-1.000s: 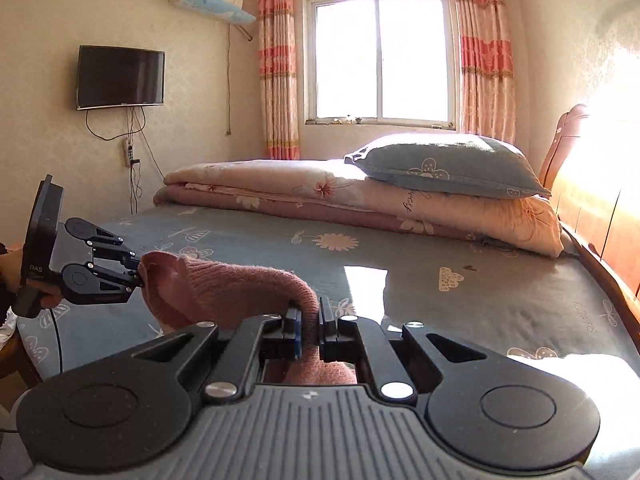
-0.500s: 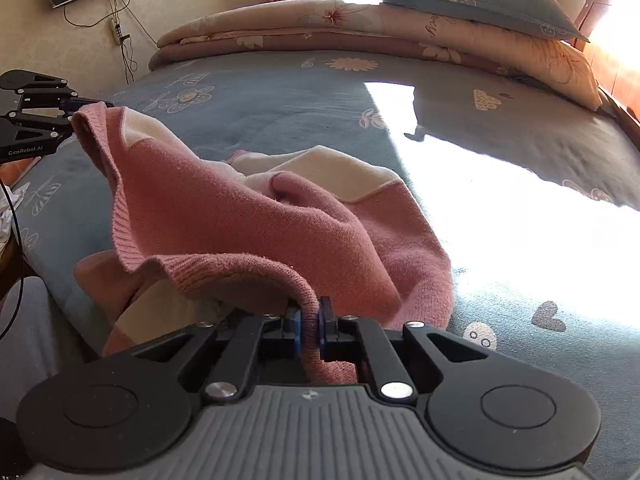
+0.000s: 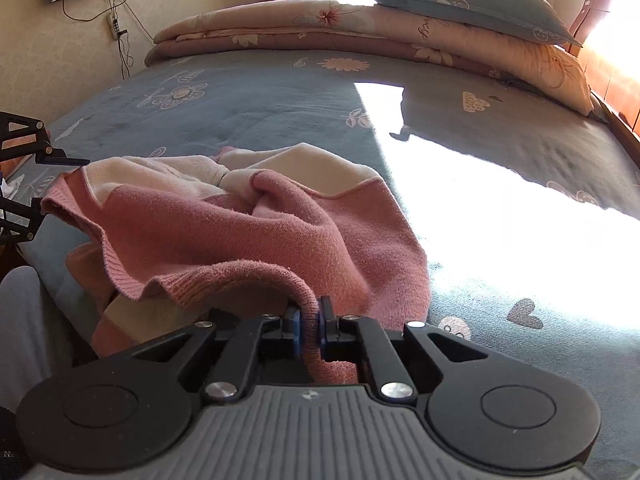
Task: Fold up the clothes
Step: 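Raise the sweater off the bed with both grippers, letting it hang open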
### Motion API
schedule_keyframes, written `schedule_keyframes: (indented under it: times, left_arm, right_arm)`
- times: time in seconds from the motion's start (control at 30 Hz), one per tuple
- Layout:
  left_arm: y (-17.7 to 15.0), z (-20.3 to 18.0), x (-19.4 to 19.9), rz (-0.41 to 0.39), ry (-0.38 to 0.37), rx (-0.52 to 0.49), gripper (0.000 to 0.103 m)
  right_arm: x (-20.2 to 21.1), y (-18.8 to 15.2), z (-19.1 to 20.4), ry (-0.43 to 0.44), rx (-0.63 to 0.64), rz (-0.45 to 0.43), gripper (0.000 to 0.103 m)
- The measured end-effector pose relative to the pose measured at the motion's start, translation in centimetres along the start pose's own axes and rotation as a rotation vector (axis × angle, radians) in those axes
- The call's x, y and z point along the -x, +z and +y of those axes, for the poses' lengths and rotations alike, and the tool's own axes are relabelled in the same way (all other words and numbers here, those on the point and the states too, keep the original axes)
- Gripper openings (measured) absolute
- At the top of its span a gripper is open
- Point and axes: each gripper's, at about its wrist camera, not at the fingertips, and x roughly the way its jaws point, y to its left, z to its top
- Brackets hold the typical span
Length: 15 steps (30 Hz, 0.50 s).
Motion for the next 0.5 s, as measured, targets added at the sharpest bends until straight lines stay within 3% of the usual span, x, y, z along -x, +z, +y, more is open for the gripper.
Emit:
schedule_keyframes:
  times: [0.3, 0.4, 0.5]
  left_arm:
    - [0.5, -5.1, -0.4, 0.051, -0.226, -0.126, 0.033]
    - [0.5, -6.8, -0.9, 0.052, -0.194, -0.198, 0.034]
    - [0.7, -6.9, -0.9, 0.027, -0.141, -0.209, 0.034]
  right_arm:
    - [-0.1, 0.0, -0.7, 0.0, -0.021, -0.011, 0.01]
    - [-0.1, -0.1, -0.6, 0.003, -0.019, -0.011, 0.011]
    - [-0.1, -0.3, -0.5, -0.001, -0.018, -0.01, 0.012]
